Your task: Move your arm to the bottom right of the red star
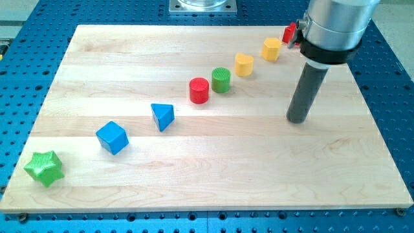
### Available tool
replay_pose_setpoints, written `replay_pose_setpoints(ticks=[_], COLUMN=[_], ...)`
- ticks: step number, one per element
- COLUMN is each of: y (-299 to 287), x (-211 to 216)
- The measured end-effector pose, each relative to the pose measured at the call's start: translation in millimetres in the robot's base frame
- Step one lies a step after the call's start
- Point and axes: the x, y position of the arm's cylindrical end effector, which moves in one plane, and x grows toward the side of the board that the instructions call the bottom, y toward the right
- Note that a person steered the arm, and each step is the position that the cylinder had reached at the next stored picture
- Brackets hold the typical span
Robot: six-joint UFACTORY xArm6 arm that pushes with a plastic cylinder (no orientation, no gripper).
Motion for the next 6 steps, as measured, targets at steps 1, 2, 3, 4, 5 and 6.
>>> replay_pose_setpoints(ticks=[1, 2, 3, 4, 5, 6], y=[-9, -57, -11, 63, 76, 76], x=[-24, -25, -74, -115, -175, -191])
